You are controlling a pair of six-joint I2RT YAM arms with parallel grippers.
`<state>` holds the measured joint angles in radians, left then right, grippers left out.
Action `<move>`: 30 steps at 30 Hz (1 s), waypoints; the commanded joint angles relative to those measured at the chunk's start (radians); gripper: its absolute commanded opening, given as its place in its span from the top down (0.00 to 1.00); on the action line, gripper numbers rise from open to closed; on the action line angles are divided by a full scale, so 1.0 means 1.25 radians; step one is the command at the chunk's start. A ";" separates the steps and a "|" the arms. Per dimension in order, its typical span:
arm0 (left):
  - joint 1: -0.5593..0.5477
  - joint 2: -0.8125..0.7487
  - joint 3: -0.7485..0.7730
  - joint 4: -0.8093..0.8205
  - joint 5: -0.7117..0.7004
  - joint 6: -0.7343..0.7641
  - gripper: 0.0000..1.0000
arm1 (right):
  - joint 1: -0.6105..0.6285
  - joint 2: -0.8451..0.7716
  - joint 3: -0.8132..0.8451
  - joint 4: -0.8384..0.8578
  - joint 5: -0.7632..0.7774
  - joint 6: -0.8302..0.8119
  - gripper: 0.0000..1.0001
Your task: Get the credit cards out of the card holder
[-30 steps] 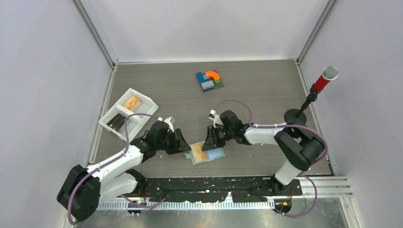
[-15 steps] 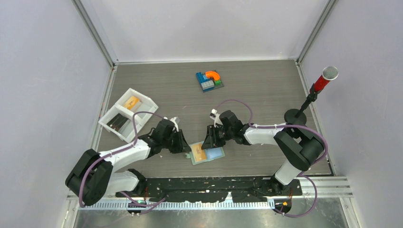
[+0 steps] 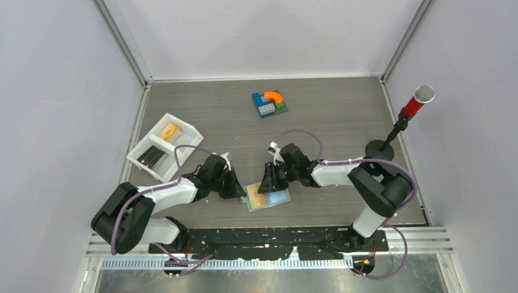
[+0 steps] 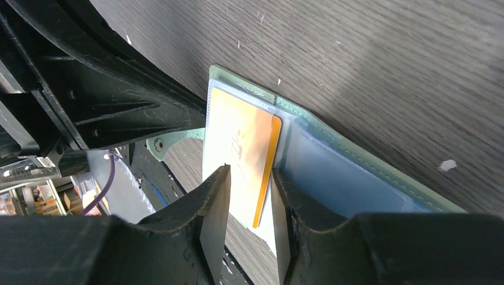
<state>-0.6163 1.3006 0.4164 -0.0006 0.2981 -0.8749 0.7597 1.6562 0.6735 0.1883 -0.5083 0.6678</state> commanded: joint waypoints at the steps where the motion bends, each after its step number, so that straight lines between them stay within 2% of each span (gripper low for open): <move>1: -0.003 0.015 -0.016 0.015 -0.023 0.005 0.99 | 0.006 0.012 0.009 0.030 0.009 0.010 0.62; 19: -0.004 -0.043 -0.007 -0.049 -0.032 -0.003 1.00 | 0.028 -0.014 0.046 -0.090 0.107 -0.028 0.62; 23: -0.004 -0.044 -0.011 -0.048 -0.034 -0.004 1.00 | 0.039 -0.029 0.066 -0.140 0.155 -0.049 0.59; 30: -0.003 -0.044 -0.015 -0.046 -0.035 -0.008 1.00 | 0.043 -0.013 0.077 -0.176 0.168 -0.060 0.58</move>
<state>-0.6163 1.2633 0.4088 -0.0456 0.2726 -0.8837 0.8104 1.6474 0.7490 0.0360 -0.3683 0.6331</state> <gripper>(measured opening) 0.009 0.410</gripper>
